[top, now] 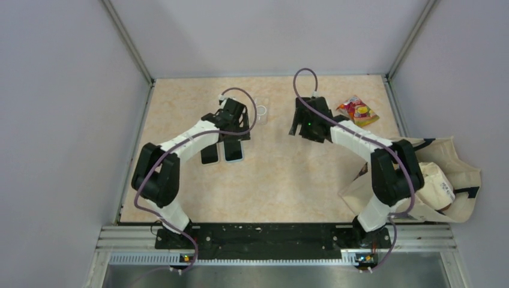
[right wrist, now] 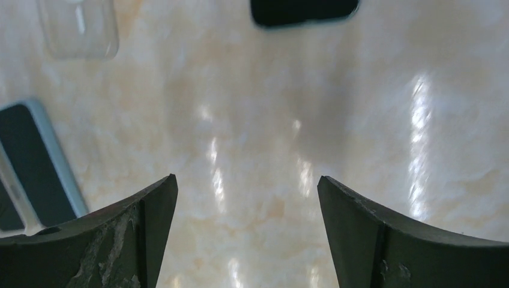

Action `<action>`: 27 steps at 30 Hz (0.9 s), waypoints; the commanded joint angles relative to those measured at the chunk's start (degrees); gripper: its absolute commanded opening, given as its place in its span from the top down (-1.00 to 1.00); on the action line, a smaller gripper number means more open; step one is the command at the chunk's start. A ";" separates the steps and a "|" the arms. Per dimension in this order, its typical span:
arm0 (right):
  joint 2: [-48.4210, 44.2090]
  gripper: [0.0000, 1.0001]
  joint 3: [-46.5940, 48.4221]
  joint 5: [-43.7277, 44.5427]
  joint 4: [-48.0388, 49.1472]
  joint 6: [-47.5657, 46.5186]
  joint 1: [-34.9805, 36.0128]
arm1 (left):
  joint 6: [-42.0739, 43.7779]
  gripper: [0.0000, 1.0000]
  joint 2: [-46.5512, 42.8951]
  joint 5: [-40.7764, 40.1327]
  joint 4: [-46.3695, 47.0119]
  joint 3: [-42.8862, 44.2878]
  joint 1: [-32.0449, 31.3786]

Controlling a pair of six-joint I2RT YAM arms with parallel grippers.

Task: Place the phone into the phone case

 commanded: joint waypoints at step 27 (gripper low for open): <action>38.94 -0.62 42.86 7.37 -14.33 -17.40 -7.26 | -0.50 -0.83 -17.82 12.50 -1.18 -1.11 0.28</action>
